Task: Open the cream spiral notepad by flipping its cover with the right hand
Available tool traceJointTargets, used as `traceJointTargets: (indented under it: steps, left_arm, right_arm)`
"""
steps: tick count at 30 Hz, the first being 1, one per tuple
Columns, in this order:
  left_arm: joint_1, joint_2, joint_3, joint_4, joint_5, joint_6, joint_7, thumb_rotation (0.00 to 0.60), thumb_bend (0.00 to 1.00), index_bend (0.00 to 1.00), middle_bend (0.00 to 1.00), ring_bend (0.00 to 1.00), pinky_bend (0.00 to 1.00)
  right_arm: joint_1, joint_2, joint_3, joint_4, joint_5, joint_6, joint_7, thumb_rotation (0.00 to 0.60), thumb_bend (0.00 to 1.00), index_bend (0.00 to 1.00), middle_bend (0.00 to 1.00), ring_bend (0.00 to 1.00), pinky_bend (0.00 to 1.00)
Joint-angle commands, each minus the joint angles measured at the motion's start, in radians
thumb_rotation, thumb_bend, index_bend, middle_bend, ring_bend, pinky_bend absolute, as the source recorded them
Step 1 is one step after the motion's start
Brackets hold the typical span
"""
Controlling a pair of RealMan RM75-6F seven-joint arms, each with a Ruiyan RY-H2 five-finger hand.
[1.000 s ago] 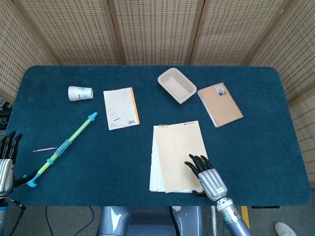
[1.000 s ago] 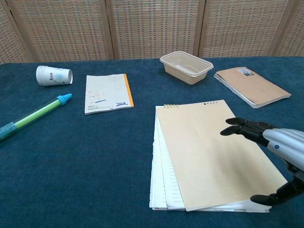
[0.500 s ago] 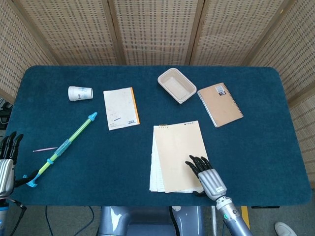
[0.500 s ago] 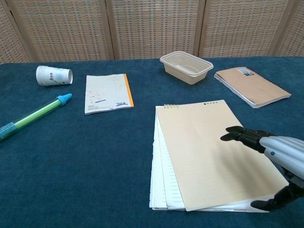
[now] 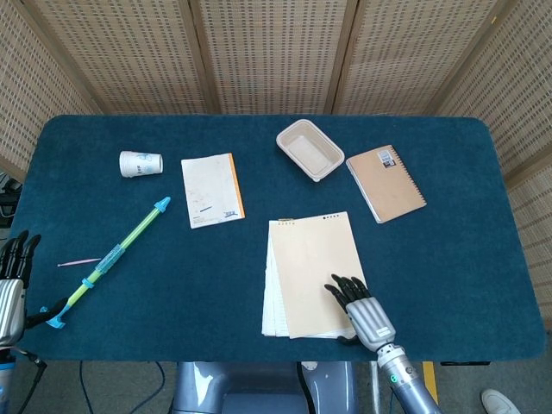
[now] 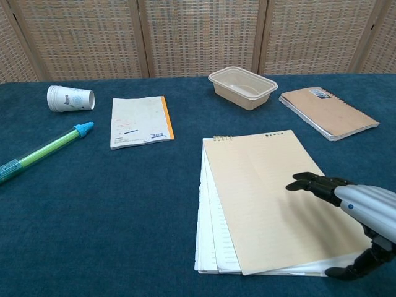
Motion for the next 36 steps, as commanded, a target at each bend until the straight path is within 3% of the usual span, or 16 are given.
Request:
traceJointTargets:
  steps: [1,11,18,24,36]
  left_arm:
    - [-0.004,-0.005,-0.009,0.003,-0.010,0.000,0.002,0.600,0.16,0.00,0.00,0.00,0.14]
    - [-0.005,-0.001,-0.007,0.001,-0.004,0.000,0.008,0.600,0.16,0.00,0.00,0.00,0.14]
    - [-0.003,0.000,-0.005,0.002,-0.003,0.000,0.004,0.600,0.16,0.00,0.00,0.00,0.14]
    - [-0.005,-0.001,-0.005,0.003,-0.005,-0.004,0.004,0.600,0.16,0.00,0.00,0.00,0.14]
    - [-0.005,-0.001,-0.004,0.003,-0.008,-0.007,0.004,0.600,0.16,0.00,0.00,0.00,0.14]
  right_arm:
    - [0.002,-0.003,-0.001,0.004,0.005,-0.005,-0.002,0.600,0.22,0.12,0.00,0.00,0.06]
    - [0.009,-0.023,0.011,0.035,0.030,-0.015,-0.010,0.600,0.23,0.12,0.00,0.00,0.06]
    - [0.019,-0.056,0.030,0.077,0.035,-0.011,-0.011,0.600,0.47,0.12,0.00,0.00,0.07]
    - [0.028,-0.070,0.046,0.091,0.030,0.002,0.002,0.600,0.60,0.13,0.00,0.00,0.08]
    - [0.078,-0.078,0.106,0.084,0.080,-0.043,-0.015,0.600,0.55,0.14,0.00,0.00,0.08]
